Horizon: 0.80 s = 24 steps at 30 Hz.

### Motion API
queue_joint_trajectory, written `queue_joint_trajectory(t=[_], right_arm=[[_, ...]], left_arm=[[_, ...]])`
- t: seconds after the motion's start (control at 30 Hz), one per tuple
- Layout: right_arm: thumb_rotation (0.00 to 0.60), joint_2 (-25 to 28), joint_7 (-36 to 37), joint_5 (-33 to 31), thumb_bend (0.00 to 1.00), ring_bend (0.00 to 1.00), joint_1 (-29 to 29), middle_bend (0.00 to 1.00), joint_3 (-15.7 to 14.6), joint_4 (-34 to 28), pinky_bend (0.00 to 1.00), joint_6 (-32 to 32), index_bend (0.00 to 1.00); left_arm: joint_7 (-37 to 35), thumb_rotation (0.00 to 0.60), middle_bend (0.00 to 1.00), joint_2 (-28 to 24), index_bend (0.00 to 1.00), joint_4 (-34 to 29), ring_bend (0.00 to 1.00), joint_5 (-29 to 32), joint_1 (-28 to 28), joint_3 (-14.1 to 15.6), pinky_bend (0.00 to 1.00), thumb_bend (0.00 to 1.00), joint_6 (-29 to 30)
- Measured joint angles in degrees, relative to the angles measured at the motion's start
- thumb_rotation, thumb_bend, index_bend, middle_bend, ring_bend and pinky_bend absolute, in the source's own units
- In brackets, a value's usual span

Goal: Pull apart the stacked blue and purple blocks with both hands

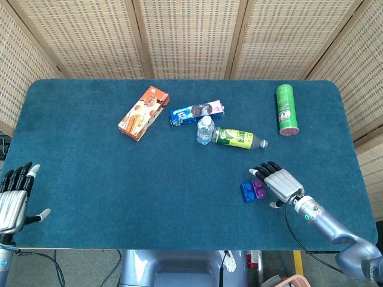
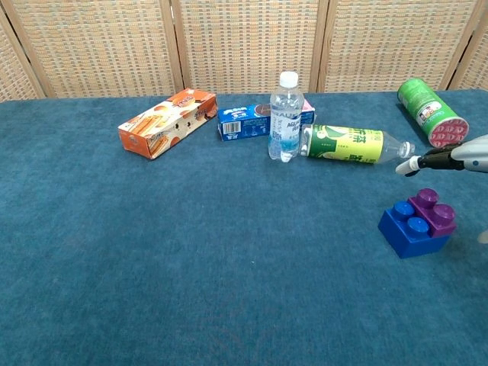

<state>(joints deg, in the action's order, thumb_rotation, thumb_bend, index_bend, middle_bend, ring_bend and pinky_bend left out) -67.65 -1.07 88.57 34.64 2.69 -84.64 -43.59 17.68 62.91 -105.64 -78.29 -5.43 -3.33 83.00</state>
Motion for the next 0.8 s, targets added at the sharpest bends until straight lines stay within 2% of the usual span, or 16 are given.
queue_joint_trajectory(t=[0.33, 0.53, 0.8], right_arm=[[0.600, -3.33, -1.19, -1.93, 0.00, 0.00, 0.91, 0.28, -0.21, 2.88, 0.00, -0.45, 0.21], [0.600, -5.61, -1.72, -2.20, 0.00, 0.00, 1.11, 0.33, -0.47, 5.09, 0.00, -1.95, 0.29], [0.600, -8.70, -0.23, -1.63, 0.03, 0.02, 0.64, 0.47, -0.85, 9.16, 0.00, -5.22, 0.44]], left_arm=[[-0.79, 0.600, 0.00, -0.30, 0.00, 0.11, 0.00, 0.17, -0.13, 0.00, 0.00, 0.00, -0.14], [-1.03, 0.600, 0.00, -0.38, 0.00, 0.46, 0.00, 0.57, -0.17, 0.02, 0.00, 0.00, -0.30], [-0.73, 0.600, 0.00, -0.23, 0.00, 0.64, 0.00, 0.86, -0.30, 0.17, 0.00, 0.00, -0.54]])
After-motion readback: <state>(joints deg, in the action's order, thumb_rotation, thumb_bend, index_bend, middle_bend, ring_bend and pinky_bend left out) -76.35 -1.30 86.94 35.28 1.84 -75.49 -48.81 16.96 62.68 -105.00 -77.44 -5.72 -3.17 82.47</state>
